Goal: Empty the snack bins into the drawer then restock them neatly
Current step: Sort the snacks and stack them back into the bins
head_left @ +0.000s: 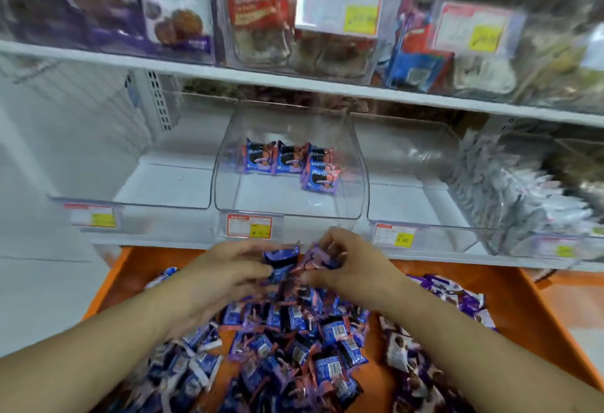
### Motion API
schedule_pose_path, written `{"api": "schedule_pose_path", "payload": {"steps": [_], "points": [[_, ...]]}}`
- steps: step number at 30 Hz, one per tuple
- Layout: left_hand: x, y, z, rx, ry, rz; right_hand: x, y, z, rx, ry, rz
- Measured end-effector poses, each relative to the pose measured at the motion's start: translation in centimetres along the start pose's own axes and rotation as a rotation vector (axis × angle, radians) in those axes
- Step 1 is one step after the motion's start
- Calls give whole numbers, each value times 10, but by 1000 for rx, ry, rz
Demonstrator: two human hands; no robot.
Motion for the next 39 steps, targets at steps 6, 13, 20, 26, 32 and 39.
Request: {"api": "schedule_pose_path", "payload": {"steps": [6, 13, 20, 26, 32, 39], "points": [[65, -11, 47, 59, -135, 258, -63, 26, 40, 139, 124, -239], [80, -10, 40, 70, -181, 132, -70, 40, 39, 100, 98, -417], [85, 15, 21, 174, -196, -127, -53, 48, 12, 68, 35, -611], [80, 28, 16, 260, -145, -131, -48, 51, 2, 159, 29, -672], [89, 28, 25, 292, -222, -420, -62, 53, 12, 210, 128, -681], [95, 26, 35, 296, -317, -571, -71, 50, 25, 178, 177, -702]]}}
Point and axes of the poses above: each hand's wrist, its own z-axis away from the middle knuckle, its own y-axis out of the back of the hand, x = y × z, the point moved 8 cm from there along -z, towards the middle knuckle, and after that the axes turned 10 degrees about -z, right-handed, at the moved point
